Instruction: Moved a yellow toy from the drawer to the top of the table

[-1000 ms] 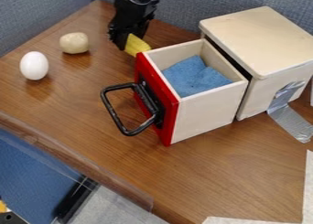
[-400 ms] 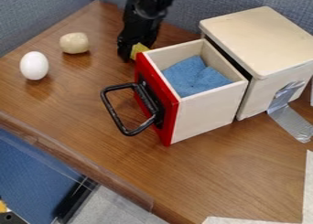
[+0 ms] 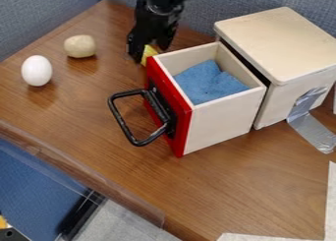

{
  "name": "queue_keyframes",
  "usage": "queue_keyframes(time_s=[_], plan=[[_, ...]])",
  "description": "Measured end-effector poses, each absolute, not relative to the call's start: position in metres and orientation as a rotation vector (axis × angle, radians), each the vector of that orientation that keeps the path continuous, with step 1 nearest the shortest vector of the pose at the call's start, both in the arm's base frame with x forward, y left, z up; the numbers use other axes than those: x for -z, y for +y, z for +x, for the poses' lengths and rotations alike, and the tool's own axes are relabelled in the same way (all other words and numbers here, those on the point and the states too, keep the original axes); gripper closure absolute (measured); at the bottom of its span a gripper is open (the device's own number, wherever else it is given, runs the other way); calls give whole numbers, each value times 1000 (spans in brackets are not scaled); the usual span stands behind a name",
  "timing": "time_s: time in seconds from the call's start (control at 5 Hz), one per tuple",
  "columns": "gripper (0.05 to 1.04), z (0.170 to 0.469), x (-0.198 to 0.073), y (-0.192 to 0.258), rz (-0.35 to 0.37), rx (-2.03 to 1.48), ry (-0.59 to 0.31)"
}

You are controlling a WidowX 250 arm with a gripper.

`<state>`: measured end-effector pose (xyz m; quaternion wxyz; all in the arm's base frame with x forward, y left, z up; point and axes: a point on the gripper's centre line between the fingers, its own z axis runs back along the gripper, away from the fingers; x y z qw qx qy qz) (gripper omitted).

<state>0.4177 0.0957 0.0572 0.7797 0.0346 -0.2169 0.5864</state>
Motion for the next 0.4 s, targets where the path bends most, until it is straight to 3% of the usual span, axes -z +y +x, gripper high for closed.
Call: queue_keyframes(time_s=[0.2,0.4], plan=[[83,417,-80,90,20,-1227,-487],[83,410,-94,93,-47,-1177,-411]])
